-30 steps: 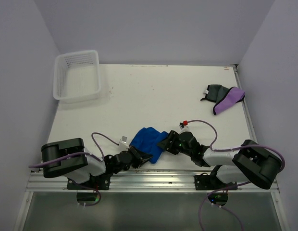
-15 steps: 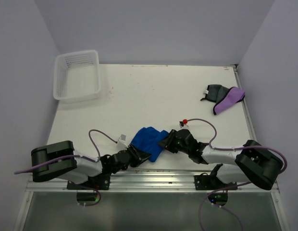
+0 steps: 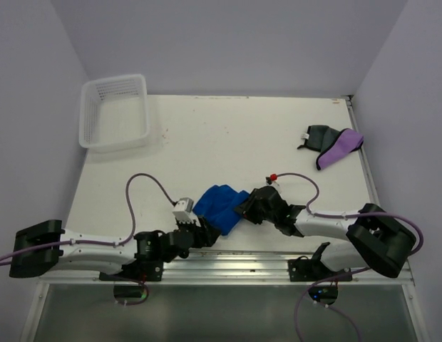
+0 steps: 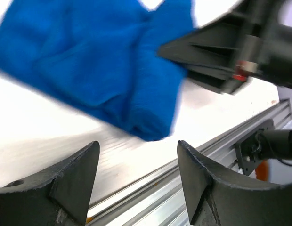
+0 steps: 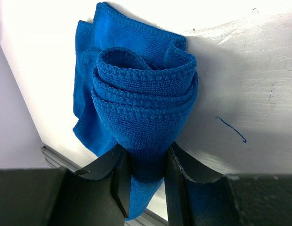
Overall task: Roll the towels
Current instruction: Roll the towel
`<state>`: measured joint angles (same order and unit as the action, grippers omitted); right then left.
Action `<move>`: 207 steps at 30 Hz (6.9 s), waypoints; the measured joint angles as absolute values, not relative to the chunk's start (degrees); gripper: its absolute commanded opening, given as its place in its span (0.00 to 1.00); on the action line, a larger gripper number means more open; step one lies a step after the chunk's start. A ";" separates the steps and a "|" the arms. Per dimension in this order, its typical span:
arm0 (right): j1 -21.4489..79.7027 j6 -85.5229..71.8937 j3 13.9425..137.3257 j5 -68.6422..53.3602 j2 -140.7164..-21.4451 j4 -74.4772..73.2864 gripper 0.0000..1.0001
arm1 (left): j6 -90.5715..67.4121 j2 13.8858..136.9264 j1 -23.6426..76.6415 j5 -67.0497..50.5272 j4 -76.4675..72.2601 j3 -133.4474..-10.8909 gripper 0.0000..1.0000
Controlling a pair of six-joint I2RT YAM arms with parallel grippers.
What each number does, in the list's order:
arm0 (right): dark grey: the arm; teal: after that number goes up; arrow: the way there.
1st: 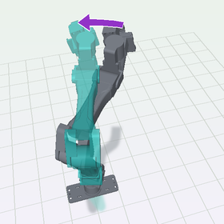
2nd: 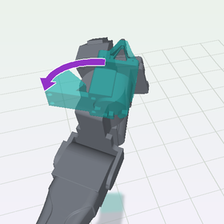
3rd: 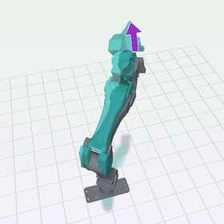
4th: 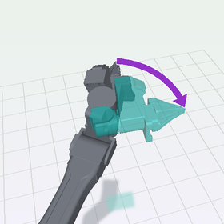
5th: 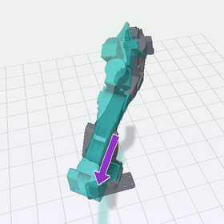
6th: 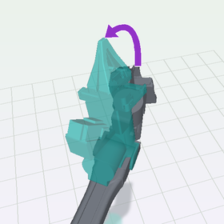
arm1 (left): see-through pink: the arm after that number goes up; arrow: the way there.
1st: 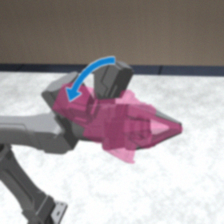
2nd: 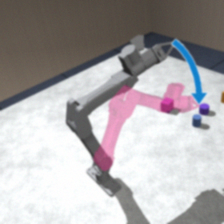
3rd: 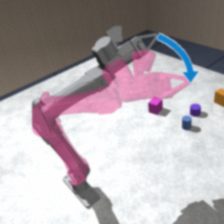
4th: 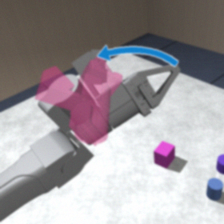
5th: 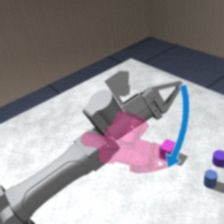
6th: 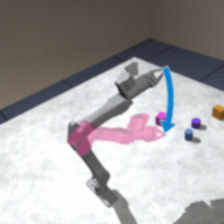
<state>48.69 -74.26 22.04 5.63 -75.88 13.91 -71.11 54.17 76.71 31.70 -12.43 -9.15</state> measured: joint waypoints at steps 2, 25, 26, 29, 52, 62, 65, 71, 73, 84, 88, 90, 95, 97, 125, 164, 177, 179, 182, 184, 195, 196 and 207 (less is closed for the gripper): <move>48.66 -74.63 23.14 5.56 -76.60 12.84 0.07 | -64.12 55.94 79.64 35.29 -10.55 -13.54 0.70; 45.82 -73.21 28.45 1.78 -75.99 0.43 0.08 | -1.08 71.16 94.30 53.54 -37.12 -16.97 0.71; 45.78 -73.08 28.45 1.74 -75.94 0.30 0.09 | 0.14 72.34 94.30 53.19 -38.94 -16.75 0.71; 45.69 -72.73 28.45 1.52 -75.59 -0.25 0.09 | 3.55 75.48 94.30 51.00 -43.90 -15.51 0.72; 44.21 -71.05 28.49 0.36 -73.43 -3.92 0.09 | 8.97 94.87 90.21 41.67 -59.02 -18.50 0.63; 43.27 -70.59 28.49 0.51 -73.10 -4.73 0.09 | 5.04 96.90 85.97 37.74 -54.98 -22.13 0.44; 42.83 -70.28 28.49 0.47 -72.62 -5.56 0.09 | 2.37 97.47 85.89 37.08 -54.33 -22.85 0.44; 41.91 -69.47 28.49 0.43 -71.77 -7.25 0.13 | -2.72 98.76 86.00 36.77 -53.28 -24.60 0.33; 41.60 -69.32 28.49 0.43 -71.50 -7.77 0.18 | -4.62 99.11 86.02 37.01 -52.07 -25.61 0.28; 41.08 -68.99 28.49 -0.51 -71.07 -9.04 0.38 | -20.97 97.51 85.14 37.17 -56.25 -21.65 0.17; 41.06 -69.23 28.49 -1.19 -71.07 -9.56 0.44 | -26.72 96.90 83.70 34.30 -60.16 -18.85 0.07; 40.84 -69.25 28.49 -1.34 -71.07 -9.98 0.47 | -28.93 96.95 83.31 33.21 -61.76 -18.09 0.00; 39.64 -69.14 29.21 -2.81 -71.61 -12.32 0.50 | -33.45 97.71 82.87 31.44 -66.06 -16.16 0.00; 38.96 -68.90 29.91 -3.53 -72.36 -13.15 0.52 | -34.92 97.71 82.85 31.22 -67.59 -15.22 0.00; 34.98 -67.05 37.12 -5.56 -78.78 -22.04 0.61 | -54.96 102.72 75.64 22.17 -84.66 -5.72 0.00; 29.98 -63.72 37.82 8.29 -69.38 -25.96 0.64 | -73.73 99.74 63.86 6.09 -77.62 -5.28 0.00; 29.98 -62.89 17.74 3.70 -44.21 -13.21 0.66 | -79.64 98.61 61.65 4.19 -75.92 -4.84 0.00; 29.98 -62.74 16.34 2.94 -41.69 -11.27 0.64 | -80.49 98.61 61.47 4.12 -75.88 -4.73 0.00; 30.00 -62.41 14.68 0.21 -40.82 -6.72 0.63 | -81.67 98.61 60.97 3.60 -75.72 -4.69 0.00; 30.39 -62.33 13.54 -1.28 -41.32 -3.90 0.63 | -82.32 98.65 60.60 3.14 -75.70 -4.64 0.00; 39.42 -63.75 6.09 -2.26 -40.32 5.26 0.75 | -86.72 101.86 57.47 -1.13 -78.98 -4.58 0.00; 40.25 -63.90 6.04 -2.22 -40.69 5.63 0.76 | -87.11 101.91 57.28 -1.32 -79.00 -4.56 0.00; 42.78 -66.46 5.82 -2.07 -55.61 20.47 0.80 | -89.10 101.91 56.69 -1.45 -79.13 -4.25 0.00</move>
